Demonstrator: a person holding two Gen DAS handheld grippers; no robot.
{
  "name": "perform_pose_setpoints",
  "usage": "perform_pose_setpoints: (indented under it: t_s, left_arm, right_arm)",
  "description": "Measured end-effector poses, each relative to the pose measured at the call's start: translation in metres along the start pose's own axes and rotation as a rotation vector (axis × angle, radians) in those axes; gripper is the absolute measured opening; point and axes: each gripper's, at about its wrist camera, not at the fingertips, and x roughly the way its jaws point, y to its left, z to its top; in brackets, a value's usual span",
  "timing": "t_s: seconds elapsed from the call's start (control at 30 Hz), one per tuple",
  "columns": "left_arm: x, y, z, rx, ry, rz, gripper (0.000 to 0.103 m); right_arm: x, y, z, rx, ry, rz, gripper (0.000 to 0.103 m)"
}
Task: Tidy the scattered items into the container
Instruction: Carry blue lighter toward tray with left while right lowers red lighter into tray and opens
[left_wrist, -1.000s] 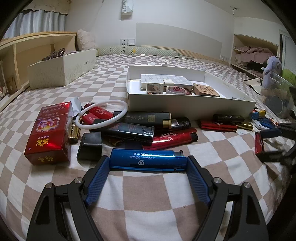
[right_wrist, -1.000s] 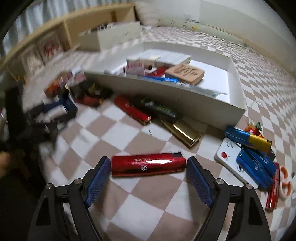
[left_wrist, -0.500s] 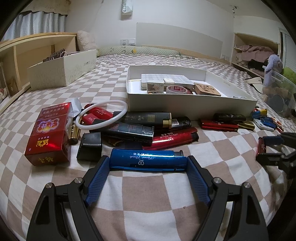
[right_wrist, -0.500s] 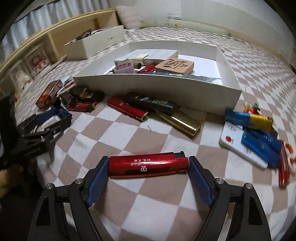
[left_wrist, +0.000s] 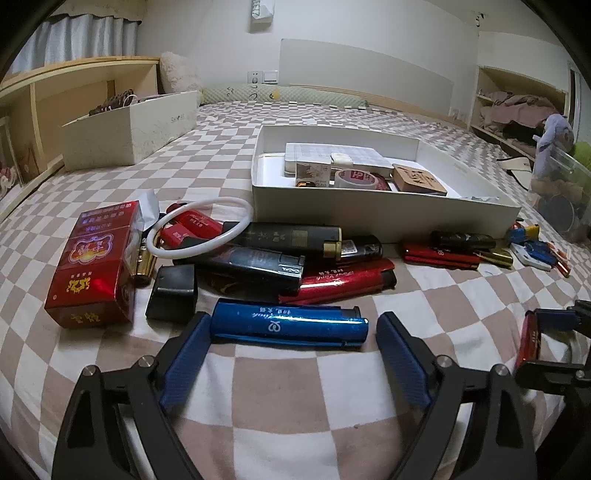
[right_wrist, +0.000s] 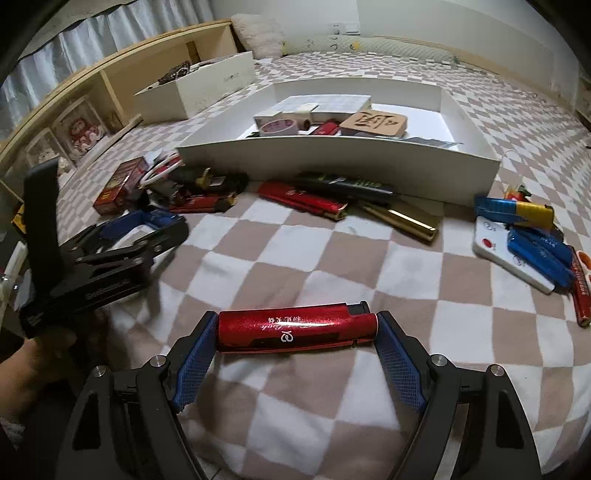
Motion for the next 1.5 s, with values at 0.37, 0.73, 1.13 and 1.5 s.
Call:
perform_pose_setpoints:
  t_s: [0.37, 0.73, 1.13, 1.5]
  left_arm:
    - [-0.026, -0.013, -0.005, 0.017, 0.014, -0.081, 0.083]
    - [-0.026, -0.025, 0.037, -0.005, -0.035, -0.114, 0.083]
    - [-0.013, -0.027, 0.086, -0.021, -0.092, -0.112, 0.083]
    - [-0.001, -0.029, 0.108, -0.007, -0.093, -0.107, 0.083]
  right_arm:
    - [-0.009, -0.005, 0.005, 0.102, -0.010, 0.085, 0.084]
    - [-0.032, -0.018, 0.050, 0.114, -0.127, 0.067, 0.084]
    - [-0.033, -0.044, 0.111, 0.124, -0.209, 0.027, 0.084]
    - [-0.009, -0.064, 0.134, 0.113, -0.180, -0.022, 0.084]
